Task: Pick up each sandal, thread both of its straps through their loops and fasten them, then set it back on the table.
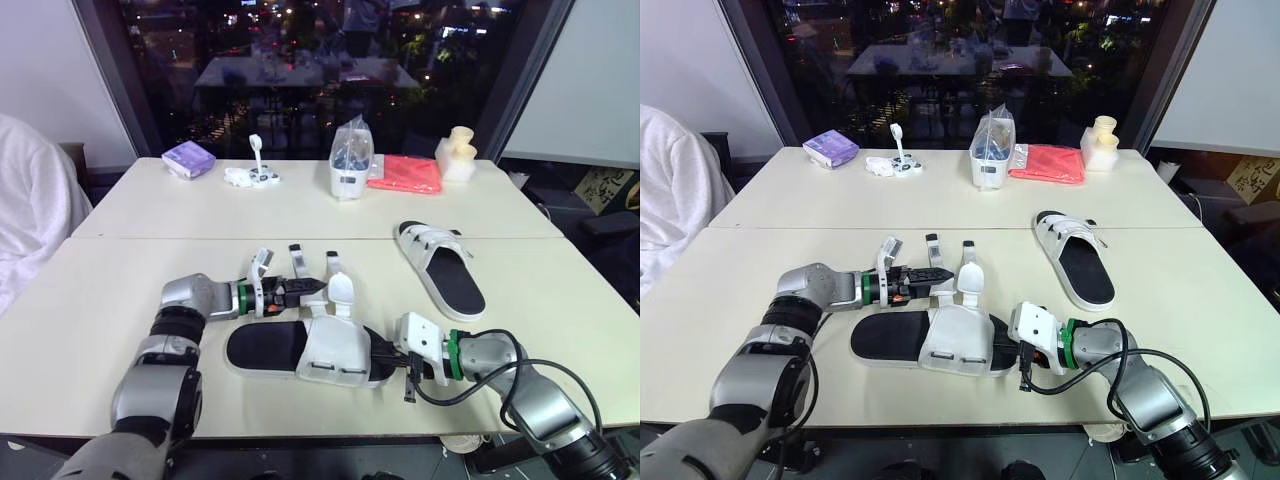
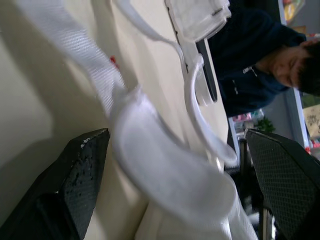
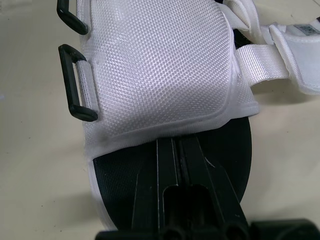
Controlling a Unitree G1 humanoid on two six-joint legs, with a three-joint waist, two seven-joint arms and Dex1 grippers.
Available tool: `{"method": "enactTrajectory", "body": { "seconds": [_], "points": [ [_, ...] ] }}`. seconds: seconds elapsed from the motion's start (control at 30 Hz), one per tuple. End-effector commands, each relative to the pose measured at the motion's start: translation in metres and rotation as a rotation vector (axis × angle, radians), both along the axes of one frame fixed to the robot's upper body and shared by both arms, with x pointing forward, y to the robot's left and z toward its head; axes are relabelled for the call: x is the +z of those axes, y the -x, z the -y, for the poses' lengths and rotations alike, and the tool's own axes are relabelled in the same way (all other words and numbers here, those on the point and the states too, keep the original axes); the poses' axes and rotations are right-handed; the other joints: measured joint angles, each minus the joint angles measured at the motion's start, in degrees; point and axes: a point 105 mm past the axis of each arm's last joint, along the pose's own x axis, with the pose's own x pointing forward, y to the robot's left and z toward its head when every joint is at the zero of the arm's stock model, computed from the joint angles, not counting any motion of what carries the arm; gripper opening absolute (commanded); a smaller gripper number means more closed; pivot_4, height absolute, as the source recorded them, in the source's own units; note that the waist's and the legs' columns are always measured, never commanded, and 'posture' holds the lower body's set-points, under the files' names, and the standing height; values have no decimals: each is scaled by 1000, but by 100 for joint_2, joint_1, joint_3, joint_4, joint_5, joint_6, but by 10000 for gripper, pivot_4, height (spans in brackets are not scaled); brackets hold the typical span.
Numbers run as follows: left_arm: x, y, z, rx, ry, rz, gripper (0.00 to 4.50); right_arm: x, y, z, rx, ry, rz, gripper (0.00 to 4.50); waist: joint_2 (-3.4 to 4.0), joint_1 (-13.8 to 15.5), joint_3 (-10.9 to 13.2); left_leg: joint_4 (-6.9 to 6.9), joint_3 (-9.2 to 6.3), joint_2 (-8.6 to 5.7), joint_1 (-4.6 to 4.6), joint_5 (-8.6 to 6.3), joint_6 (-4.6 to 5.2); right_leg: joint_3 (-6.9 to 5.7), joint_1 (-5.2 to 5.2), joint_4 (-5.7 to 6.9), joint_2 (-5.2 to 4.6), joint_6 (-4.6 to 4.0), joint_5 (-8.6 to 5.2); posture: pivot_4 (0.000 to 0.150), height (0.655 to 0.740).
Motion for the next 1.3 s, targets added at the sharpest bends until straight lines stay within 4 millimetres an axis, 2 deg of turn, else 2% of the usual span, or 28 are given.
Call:
{"method": "enactTrajectory", "body": {
  "seconds": [0.03,0.23,0.73,0.83,1.03,1.1,1.2,1.23,1.3],
  "points": [
    [8,-16,6,86,37,18,45000,5,1,-2,3,2,25,412,0,0,0,0,0,0,0,0,0,0,0,0,0,1,0,1500,7400],
    [22,-37,8,218,104,54,45000,6,3,-4,-6,-8,25,412,-2,-8,1,-1,-1,1,-1,-1,1,-1,-2,0,0,4,2,1500,7400],
    [51,-66,3,424,202,130,45000,9,3,-2,-16,-1,32,412,-3,-6,2,-1,1,0,-3,-1,1,-2,-3,-4,0,5,3,1500,7400],
    [62,-69,0,431,220,161,31303,9,3,-2,-15,0,33,0,-3,-7,2,-1,2,0,-3,-2,1,-2,-3,-4,0,5,3,1500,7400],
    [86,-64,-2,348,259,237,602,8,2,-2,-15,2,31,0,-5,-10,3,-2,3,-1,-3,-2,1,-3,-4,-5,0,6,3,1500,7400],
    [101,-57,2,254,272,300,602,7,2,-1,-15,3,30,0,-5,-12,3,-2,3,-3,-4,-2,1,-3,-3,-5,0,6,3,1500,7400],
    [133,-33,9,19,288,455,602,6,2,0,-14,9,27,0,-5,-17,4,-3,5,-6,-5,-1,1,-4,-4,-6,2,5,2,1500,7400],
    [138,-27,11,-33,281,491,602,5,2,0,-13,11,26,0,-5,-19,5,-3,6,-5,-6,-1,1,-4,-4,-7,2,5,2,1500,7400],
    [155,2,15,-212,245,672,602,4,2,1,-10,20,25,0,-2,-26,6,-5,7,-3,-7,-2,1,-2,-6,-9,2,4,2,1500,7400]
  ]
}}
